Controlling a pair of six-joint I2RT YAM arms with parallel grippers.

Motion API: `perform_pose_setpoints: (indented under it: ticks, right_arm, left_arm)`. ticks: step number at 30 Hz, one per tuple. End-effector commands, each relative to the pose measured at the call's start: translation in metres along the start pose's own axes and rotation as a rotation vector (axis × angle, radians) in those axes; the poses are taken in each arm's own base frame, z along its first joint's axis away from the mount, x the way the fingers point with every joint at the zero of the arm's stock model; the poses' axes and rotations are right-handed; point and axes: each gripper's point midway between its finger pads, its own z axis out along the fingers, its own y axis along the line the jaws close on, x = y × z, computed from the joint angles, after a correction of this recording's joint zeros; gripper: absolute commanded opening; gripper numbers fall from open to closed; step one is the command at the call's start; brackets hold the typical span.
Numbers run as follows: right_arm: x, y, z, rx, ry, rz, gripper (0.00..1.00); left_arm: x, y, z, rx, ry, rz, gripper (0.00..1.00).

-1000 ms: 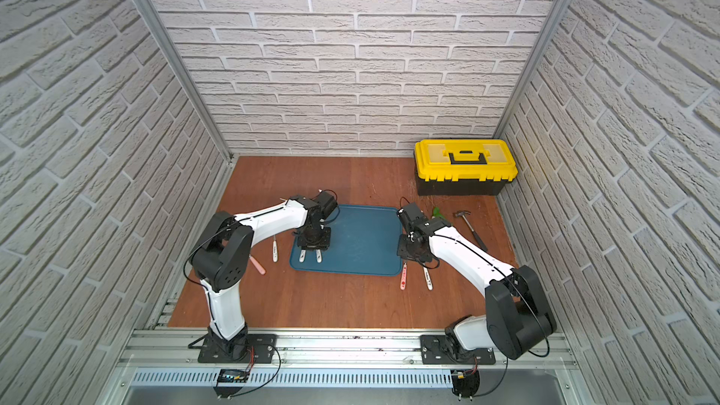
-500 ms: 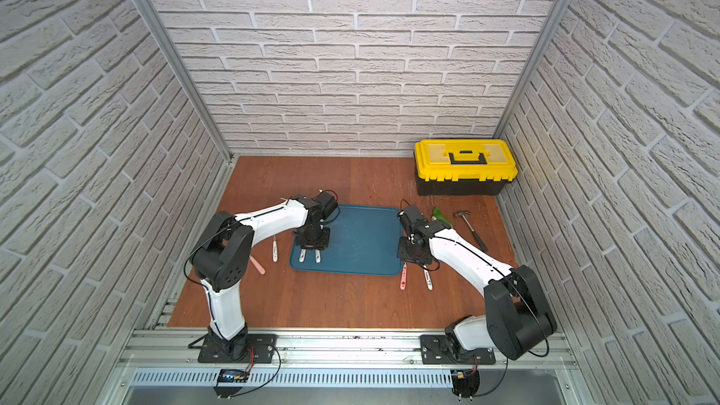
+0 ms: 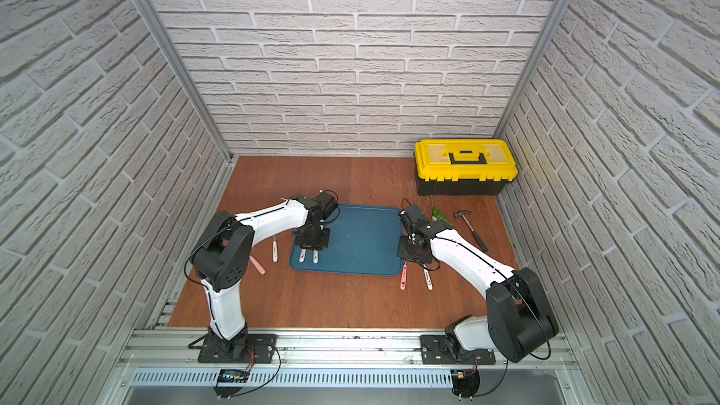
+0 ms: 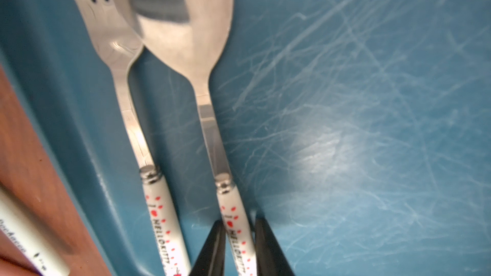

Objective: Set the spoon and fork side by side
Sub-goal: Adjust the spoon on the tray.

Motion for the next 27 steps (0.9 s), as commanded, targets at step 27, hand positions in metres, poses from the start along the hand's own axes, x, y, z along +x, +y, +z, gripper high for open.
perform_pose_setpoints:
  ticks: [27]
  right_arm:
    - [0.003,-0.008,-0.002,-0.007,-0.017,-0.001,0.31]
  left_arm:
    - [-0.001,0.013,0.019,-0.085,0.014,-0.097,0.21]
